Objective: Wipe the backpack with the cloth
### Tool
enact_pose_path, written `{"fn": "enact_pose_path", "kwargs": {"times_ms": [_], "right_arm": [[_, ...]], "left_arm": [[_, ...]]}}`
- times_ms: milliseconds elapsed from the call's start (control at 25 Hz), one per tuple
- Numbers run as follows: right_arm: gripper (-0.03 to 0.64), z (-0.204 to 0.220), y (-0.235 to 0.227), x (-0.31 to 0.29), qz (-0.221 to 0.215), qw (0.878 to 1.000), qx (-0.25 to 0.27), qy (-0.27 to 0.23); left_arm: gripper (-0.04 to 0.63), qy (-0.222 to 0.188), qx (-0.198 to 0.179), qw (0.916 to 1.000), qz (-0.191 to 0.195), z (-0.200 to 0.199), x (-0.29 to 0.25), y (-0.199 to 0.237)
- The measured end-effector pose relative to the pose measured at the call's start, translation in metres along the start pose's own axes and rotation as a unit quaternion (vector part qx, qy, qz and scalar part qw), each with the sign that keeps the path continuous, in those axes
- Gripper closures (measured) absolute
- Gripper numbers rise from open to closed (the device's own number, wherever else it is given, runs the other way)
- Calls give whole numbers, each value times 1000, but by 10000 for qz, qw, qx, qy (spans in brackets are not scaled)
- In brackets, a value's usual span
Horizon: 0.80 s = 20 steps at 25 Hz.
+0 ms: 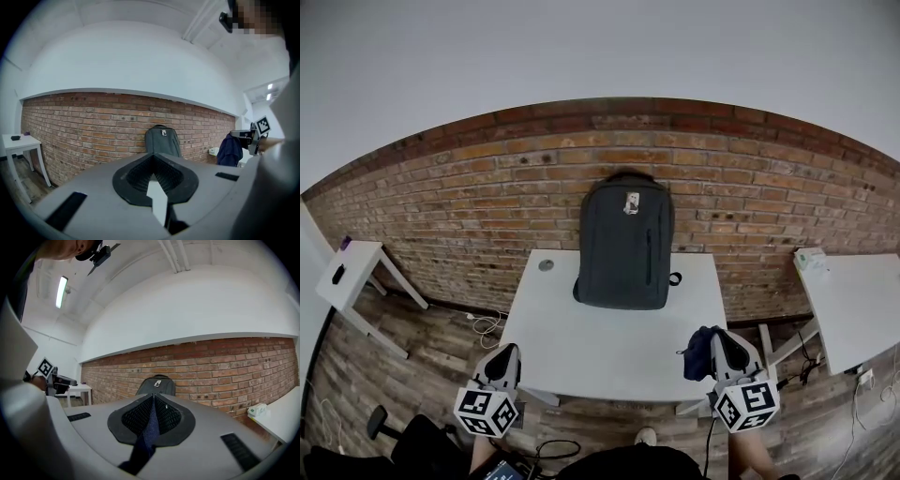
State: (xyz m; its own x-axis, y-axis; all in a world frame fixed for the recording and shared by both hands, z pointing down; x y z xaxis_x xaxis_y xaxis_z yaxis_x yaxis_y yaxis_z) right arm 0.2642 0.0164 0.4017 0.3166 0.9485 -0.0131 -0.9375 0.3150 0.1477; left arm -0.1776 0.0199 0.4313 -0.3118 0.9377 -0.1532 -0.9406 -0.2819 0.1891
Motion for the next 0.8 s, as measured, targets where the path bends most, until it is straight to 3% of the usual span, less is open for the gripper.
{"fn": "enact_pose_path", "kwargs": {"times_ms": [400, 800], "right_arm": [[606, 15, -52, -54, -439, 9990, -90, 83], [606, 14, -52, -99, -727, 9973, -97, 80]], "left_arm": [[598, 145, -44, 9996, -259, -1, -57, -31], [598, 121, 34, 9989, -462, -5, -77, -17]]}}
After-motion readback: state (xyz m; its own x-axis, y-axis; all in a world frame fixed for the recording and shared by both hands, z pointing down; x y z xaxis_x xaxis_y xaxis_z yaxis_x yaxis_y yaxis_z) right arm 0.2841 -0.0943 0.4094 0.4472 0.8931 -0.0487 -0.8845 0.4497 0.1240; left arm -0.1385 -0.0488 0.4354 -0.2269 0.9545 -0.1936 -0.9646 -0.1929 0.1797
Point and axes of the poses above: the fingertips, and each gripper's own axes: x backward along the fingers, y to its left, z out of its underside, the point moved 6 cm from there along x, backward along the fingers, and after that the axes turned 7 degrees about x, right-handed, at the moved point
